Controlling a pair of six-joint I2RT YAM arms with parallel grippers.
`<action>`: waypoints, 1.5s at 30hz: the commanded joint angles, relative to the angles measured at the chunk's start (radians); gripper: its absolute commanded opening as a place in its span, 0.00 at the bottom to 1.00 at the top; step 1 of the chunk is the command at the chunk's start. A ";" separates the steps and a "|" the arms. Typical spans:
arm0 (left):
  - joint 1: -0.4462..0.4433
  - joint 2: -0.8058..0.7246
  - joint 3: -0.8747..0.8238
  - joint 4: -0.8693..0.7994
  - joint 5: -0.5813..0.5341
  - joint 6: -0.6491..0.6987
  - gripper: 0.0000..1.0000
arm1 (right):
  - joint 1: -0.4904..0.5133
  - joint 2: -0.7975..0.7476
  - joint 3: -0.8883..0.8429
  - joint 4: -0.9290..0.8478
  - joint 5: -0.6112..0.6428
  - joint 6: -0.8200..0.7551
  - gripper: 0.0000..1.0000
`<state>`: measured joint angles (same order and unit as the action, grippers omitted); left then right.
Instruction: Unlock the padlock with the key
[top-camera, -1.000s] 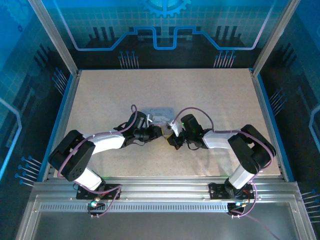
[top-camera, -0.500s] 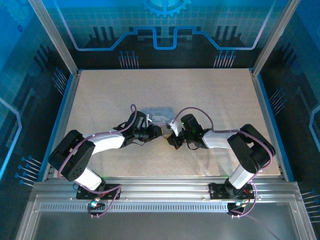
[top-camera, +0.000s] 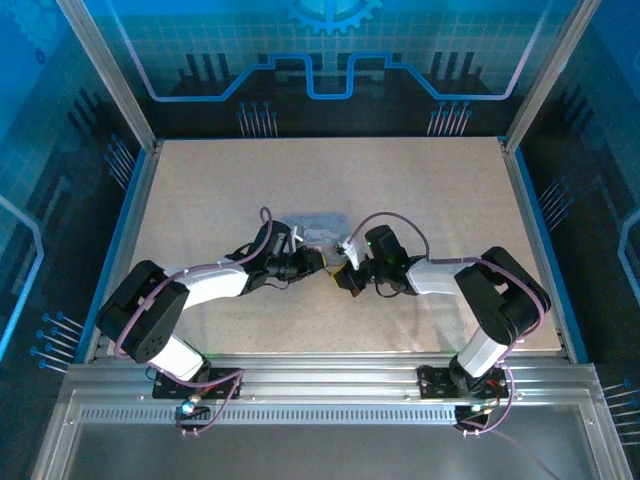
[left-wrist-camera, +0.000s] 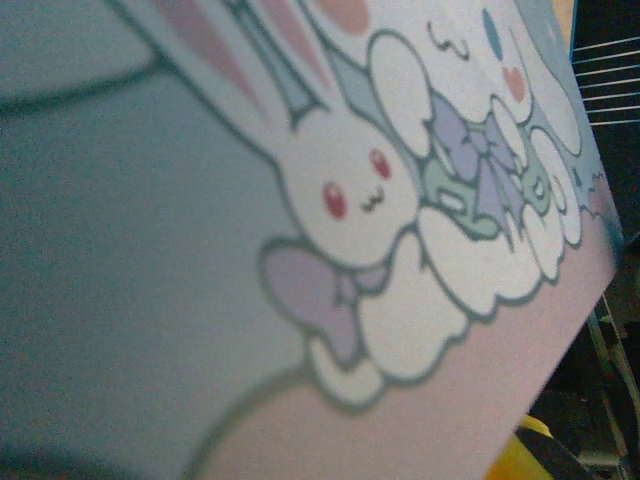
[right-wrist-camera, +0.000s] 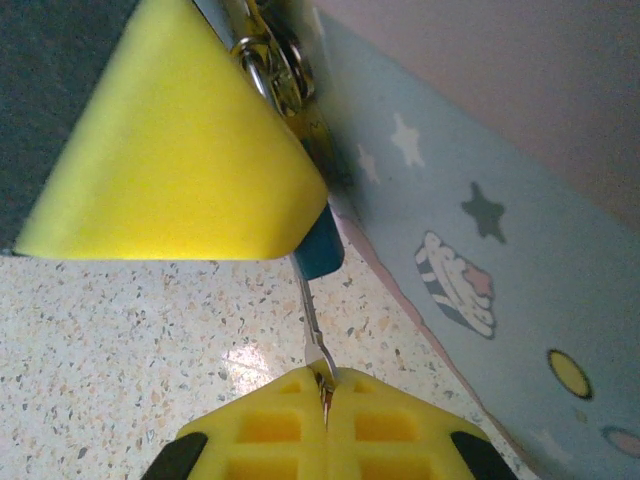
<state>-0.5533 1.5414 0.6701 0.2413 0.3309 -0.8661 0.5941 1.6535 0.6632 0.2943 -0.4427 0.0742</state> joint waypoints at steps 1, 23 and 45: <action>-0.005 -0.033 -0.010 0.033 0.064 0.002 0.24 | -0.018 0.005 0.018 0.100 -0.057 0.000 0.00; -0.001 -0.033 -0.013 0.050 0.094 -0.003 0.24 | -0.022 0.038 0.013 0.161 -0.036 -0.026 0.00; 0.001 -0.030 -0.023 0.070 0.085 -0.010 0.24 | -0.058 0.049 0.001 0.187 -0.114 -0.009 0.00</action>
<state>-0.5419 1.5375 0.6586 0.2771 0.3382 -0.8764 0.5446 1.6958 0.6601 0.3832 -0.5247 0.0593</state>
